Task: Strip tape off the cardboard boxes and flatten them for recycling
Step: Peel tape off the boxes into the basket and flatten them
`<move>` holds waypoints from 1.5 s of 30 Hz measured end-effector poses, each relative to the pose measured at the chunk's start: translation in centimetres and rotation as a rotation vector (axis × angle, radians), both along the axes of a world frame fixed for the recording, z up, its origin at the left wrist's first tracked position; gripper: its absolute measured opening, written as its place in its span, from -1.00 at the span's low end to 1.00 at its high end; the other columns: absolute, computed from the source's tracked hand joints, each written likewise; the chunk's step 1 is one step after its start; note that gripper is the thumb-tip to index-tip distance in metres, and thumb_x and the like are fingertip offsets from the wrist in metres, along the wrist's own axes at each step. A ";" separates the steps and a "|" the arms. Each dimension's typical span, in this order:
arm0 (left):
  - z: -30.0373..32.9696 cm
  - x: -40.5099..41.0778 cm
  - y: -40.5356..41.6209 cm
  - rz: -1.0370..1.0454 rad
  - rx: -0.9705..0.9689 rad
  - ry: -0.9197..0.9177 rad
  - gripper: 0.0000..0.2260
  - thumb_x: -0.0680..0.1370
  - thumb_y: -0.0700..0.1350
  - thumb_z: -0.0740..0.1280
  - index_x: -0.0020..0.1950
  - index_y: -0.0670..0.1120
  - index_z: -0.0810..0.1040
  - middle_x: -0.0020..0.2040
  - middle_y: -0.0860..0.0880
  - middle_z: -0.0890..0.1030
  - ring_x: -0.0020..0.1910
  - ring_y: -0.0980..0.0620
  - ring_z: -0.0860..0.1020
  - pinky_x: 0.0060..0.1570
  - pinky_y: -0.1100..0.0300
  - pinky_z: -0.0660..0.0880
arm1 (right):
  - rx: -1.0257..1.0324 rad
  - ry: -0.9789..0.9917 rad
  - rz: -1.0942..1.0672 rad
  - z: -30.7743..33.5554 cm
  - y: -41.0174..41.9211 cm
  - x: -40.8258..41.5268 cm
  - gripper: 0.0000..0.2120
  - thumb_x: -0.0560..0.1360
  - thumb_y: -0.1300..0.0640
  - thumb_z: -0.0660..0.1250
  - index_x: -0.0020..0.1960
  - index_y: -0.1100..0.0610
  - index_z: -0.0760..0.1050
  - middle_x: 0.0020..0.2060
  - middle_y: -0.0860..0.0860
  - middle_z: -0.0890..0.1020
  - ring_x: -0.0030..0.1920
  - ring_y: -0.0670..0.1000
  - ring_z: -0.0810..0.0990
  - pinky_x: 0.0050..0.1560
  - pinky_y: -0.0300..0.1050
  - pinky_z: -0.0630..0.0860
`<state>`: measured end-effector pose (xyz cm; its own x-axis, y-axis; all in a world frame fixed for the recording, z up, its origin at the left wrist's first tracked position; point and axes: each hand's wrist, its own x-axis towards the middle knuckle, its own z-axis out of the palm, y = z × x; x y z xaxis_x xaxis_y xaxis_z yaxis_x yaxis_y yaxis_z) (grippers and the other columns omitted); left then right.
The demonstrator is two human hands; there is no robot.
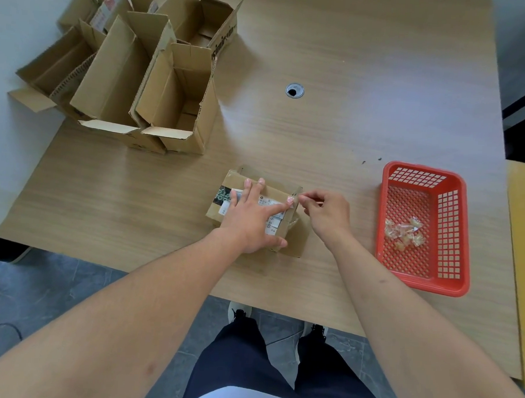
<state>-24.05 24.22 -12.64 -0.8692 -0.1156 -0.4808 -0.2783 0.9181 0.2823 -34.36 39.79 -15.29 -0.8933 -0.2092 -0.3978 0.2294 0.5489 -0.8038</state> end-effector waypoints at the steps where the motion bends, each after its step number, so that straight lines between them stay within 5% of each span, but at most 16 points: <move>1: 0.0 0.0 0.0 -0.002 0.000 0.001 -0.20 0.41 0.42 0.40 0.56 0.44 0.07 0.66 -0.09 -0.20 0.61 -0.21 -0.31 0.56 -0.25 -0.23 | -0.054 -0.041 -0.084 -0.3 -0.2 0.1 -0.88 0.53 0.19 0.48 -0.16 0.02 0.71 -0.20 -0.03 0.74 -0.12 0.02 0.75 0.02 -0.05 0.68; 6: -0.1 0.0 -0.1 -0.010 -0.003 0.007 -0.21 0.42 0.43 0.38 0.56 0.45 0.06 0.65 -0.09 -0.21 0.61 -0.20 -0.32 0.56 -0.25 -0.23 | -0.325 -0.318 -0.491 -0.6 -1.4 0.7 -0.87 0.62 0.22 0.38 -0.10 0.23 0.60 -0.16 0.16 0.74 -0.18 0.10 0.77 -0.20 -0.05 0.71; 11: -0.3 0.1 -0.2 -0.008 0.009 0.012 -0.20 0.41 0.43 0.38 0.56 0.45 0.05 0.65 -0.08 -0.21 0.60 -0.19 -0.33 0.56 -0.24 -0.26 | -0.269 -0.256 -0.563 -0.1 -1.8 0.1 -0.88 0.53 0.23 0.50 -0.18 0.18 0.62 -0.24 0.15 0.72 -0.29 0.08 0.74 -0.28 -0.07 0.69; 15: -0.3 0.1 -0.2 -0.005 0.012 0.011 -0.20 0.41 0.43 0.39 0.56 0.45 0.07 0.65 -0.07 -0.21 0.60 -0.19 -0.33 0.55 -0.24 -0.26 | -0.238 -0.220 -0.443 0.0 -1.9 0.2 -0.89 0.45 0.25 0.58 -0.20 0.12 0.69 -0.23 0.08 0.74 -0.24 0.07 0.75 -0.19 -0.11 0.70; 19: -0.2 0.0 -0.2 -0.004 0.014 0.014 -0.20 0.41 0.42 0.40 0.56 0.45 0.07 0.65 -0.08 -0.20 0.61 -0.19 -0.33 0.56 -0.24 -0.25 | -0.219 -0.324 -0.227 -0.4 -1.2 -0.4 -0.89 0.59 0.11 0.44 -0.04 0.10 0.72 -0.13 -0.01 0.75 -0.15 -0.01 0.71 0.00 -0.10 0.68; 27: -0.3 -0.3 -1.0 -0.047 0.014 0.008 -0.20 0.39 0.42 0.42 0.55 0.46 0.10 0.66 -0.06 -0.20 0.61 -0.18 -0.32 0.55 -0.22 -0.28 | -0.270 -0.400 -0.204 -0.6 -0.2 -1.3 -0.85 0.51 0.42 0.45 -0.06 0.19 0.65 -0.07 0.19 0.72 -0.09 0.10 0.72 0.00 -0.02 0.69; 35: -0.2 -0.5 -1.2 -0.059 0.008 0.001 -0.19 0.37 0.43 0.43 0.53 0.48 0.10 0.66 -0.05 -0.18 0.61 -0.16 -0.31 0.57 -0.22 -0.24 | -0.063 -0.088 -0.372 -2.1 -0.7 -0.7 -0.77 0.36 0.32 0.57 -0.26 0.01 0.65 -0.33 -0.07 0.71 -0.21 -0.06 0.72 0.04 -0.02 0.68; 42: -0.2 -0.9 0.3 0.020 -0.002 0.017 -0.20 0.38 0.44 0.41 0.53 0.48 0.09 0.65 -0.08 -0.14 0.62 -0.18 -0.28 0.57 -0.23 -0.22 | -0.138 0.091 -0.253 0.8 0.7 -1.9 -0.84 0.37 0.19 0.62 -0.17 0.00 0.69 -0.30 -0.14 0.70 -0.29 -0.27 0.63 -0.06 -0.30 0.59; 45: 0.0 -1.5 1.7 0.052 -0.040 0.008 -0.19 0.38 0.45 0.39 0.55 0.47 0.07 0.65 -0.12 -0.13 0.62 -0.22 -0.25 0.57 -0.26 -0.17 | -0.081 0.197 -0.214 2.2 2.5 -2.5 -0.94 0.47 0.16 0.55 -0.10 0.03 0.71 -0.25 -0.14 0.70 -0.22 -0.18 0.65 -0.03 -0.33 0.54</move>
